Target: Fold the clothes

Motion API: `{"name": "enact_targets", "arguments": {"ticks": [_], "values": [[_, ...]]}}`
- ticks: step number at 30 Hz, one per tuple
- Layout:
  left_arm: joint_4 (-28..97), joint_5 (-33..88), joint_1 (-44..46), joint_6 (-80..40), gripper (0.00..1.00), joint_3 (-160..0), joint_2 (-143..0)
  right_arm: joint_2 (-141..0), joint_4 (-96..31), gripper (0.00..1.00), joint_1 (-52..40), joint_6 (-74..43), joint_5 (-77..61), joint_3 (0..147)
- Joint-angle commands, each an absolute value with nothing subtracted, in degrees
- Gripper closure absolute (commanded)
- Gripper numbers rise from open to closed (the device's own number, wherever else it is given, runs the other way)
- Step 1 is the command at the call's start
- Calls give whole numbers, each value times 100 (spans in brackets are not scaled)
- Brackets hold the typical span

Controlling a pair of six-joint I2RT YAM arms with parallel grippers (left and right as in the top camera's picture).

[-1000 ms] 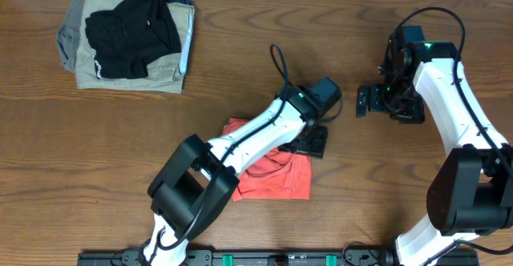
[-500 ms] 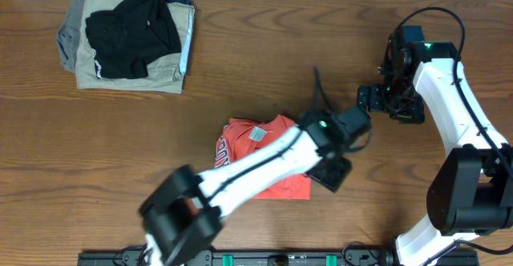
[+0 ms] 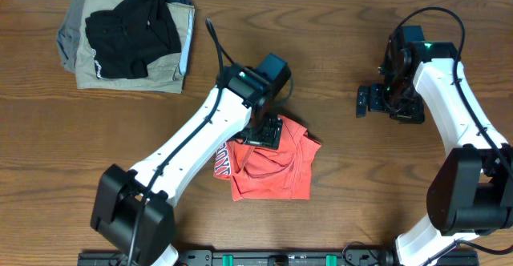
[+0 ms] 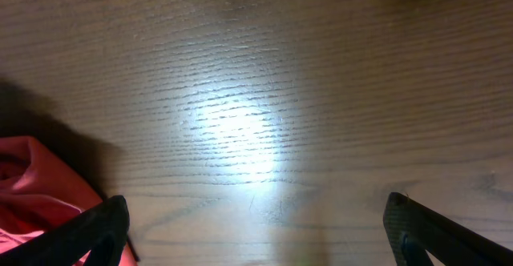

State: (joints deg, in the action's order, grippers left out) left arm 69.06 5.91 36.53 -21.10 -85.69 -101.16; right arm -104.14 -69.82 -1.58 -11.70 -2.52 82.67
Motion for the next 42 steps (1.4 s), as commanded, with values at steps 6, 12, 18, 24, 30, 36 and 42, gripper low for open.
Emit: {"name": "enact_targets", "arguments": {"ticks": [6, 12, 18, 24, 30, 36, 42], "values": [[6110, 751, 3774, -1942, 17, -7717, -10274, -10309, -6987, 1, -231, -1236, -191, 8337], [5833, 740, 3774, -1957, 17, -7607, -10274, -10309, -6987, 1, -233, -1236, -191, 8337], [5662, 388, 3774, -1957, 28, -7607, -10276, -10309, -6987, 1, -231, -1236, -191, 8337], [5638, 287, 3774, -1933, 29, -7476, -10276, -10309, -6987, 1, -233, -1236, -193, 8337], [5216, -69, 3774, -1933, 49, -7096, -10276, -10309, -6987, 1, -231, -1236, -193, 8337], [5196, -69, 3774, -1935, 81, -7087, -10241, -10309, -6987, 1, -233, -1236, -191, 8337], [5557, -69, 3774, -1979, 94, -7437, -9974, -10309, -6987, 1, -233, -1236, -191, 8337]]}}
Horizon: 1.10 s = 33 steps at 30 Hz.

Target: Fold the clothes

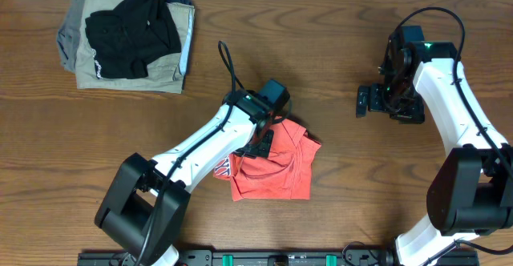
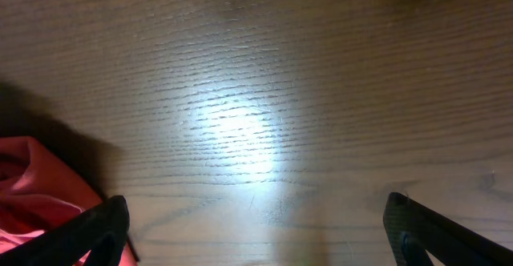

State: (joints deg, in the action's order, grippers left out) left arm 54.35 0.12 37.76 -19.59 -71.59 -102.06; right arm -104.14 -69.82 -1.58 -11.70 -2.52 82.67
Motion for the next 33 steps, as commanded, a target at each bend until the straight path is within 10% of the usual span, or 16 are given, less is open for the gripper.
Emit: {"name": "enact_targets", "arguments": {"ticks": [1, 33], "values": [[5638, -69, 3774, -1981, 94, -7511, -9889, -10309, -6987, 1, -233, -1238, -191, 8337], [4932, 871, 4372, -2842, 84, -6674, -9520, -10309, -6987, 1, -231, -1236, -193, 8337]]}}
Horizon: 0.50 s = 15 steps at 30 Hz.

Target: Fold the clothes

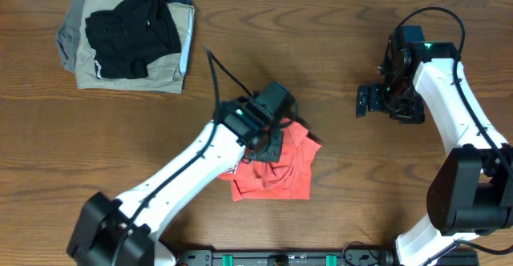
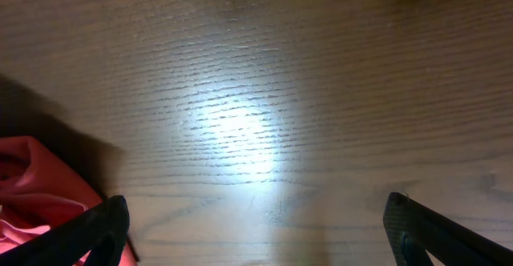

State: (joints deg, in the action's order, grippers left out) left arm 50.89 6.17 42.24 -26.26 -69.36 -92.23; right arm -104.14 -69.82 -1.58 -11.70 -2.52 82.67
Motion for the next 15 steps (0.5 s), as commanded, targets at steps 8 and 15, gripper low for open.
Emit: {"name": "enact_targets", "arguments": {"ticks": [8, 15], "values": [[4095, 1313, 4939, -2842, 84, -6578, -10280, -10309, -6987, 1, -231, -1236, -191, 8337], [4012, 1313, 5323, -2836, 84, -6810, -10237, -10309, -6987, 1, -231, -1236, -191, 8337]]}}
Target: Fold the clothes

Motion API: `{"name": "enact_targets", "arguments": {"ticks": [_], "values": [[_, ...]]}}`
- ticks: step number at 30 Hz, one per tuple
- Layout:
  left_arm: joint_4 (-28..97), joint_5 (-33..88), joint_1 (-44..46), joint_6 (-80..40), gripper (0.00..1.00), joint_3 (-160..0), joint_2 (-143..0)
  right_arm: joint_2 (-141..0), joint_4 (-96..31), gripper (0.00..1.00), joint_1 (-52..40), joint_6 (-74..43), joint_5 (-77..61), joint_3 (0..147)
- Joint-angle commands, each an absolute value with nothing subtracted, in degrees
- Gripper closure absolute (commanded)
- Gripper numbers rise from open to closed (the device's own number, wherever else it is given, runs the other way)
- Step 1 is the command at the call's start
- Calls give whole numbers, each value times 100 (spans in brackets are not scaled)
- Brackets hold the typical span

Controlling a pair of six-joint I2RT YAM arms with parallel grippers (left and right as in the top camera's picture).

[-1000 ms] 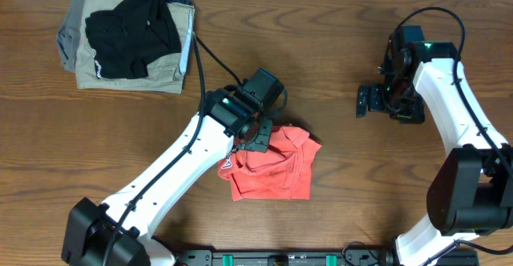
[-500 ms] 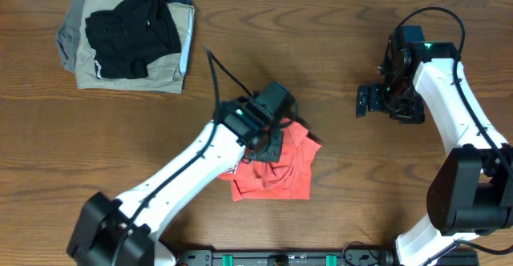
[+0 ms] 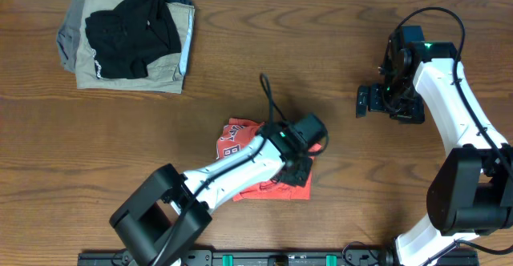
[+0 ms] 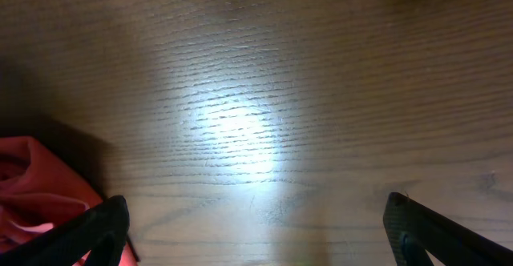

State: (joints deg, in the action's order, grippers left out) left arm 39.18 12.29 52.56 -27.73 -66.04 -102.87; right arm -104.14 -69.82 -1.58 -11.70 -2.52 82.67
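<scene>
A red shirt [image 3: 239, 138] with white print lies bunched in a rough square at the table's front middle. Its corner also shows at the left edge of the right wrist view as red shirt [image 4: 32, 187]. My left gripper [image 3: 300, 167] is down on the shirt's right edge, with its fingers hidden under the wrist. My right gripper [image 3: 375, 100] hangs open over bare wood at the right, apart from the shirt. In its own view the right gripper [image 4: 256, 232] has nothing between its fingers.
A stack of folded clothes [image 3: 128, 35], khaki and grey with a black garment on top, sits at the back left corner. The wooden table [image 3: 345, 194] extends around the shirt. The left arm lies across the shirt from the front edge.
My left gripper has moved from the shirt's upper middle to its right edge. The shirt's left part with the white print now shows. The right arm has not moved.
My left gripper stayed on the red shirt's upper middle through all three earlier moments, with the arm swinging to different angles. Now it is at the shirt's right edge and the shirt looks more compact. The right gripper stayed open over the table throughout.
</scene>
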Motion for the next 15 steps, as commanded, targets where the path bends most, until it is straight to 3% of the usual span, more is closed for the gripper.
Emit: {"name": "enact_targets", "arguments": {"ticks": [1, 8, 10, 12, 13, 15], "values": [[4115, 1315, 5341, -2834, 84, -6899, -10191, -10309, -6987, 1, -233, -1236, -193, 8337], [4923, 952, 5262, -2432, 83, -7437, -9684, -10309, -6987, 1, -233, -1236, -191, 8337], [5074, 578, 5127, -2456, 67, -7463, -9483, -10309, -6987, 1, -233, -1236, -191, 8337], [5172, 318, 4919, -2471, 40, -7463, -9323, -10309, -6987, 1, -233, -1236, -191, 8337], [5181, 285, 4786, -2464, 31, -7461, -9277, -10309, -6987, 1, -233, -1236, -191, 8337], [5177, 292, 4515, -2467, 28, -7459, -9279, -10309, -6987, 1, -231, -1236, -191, 8337]]}}
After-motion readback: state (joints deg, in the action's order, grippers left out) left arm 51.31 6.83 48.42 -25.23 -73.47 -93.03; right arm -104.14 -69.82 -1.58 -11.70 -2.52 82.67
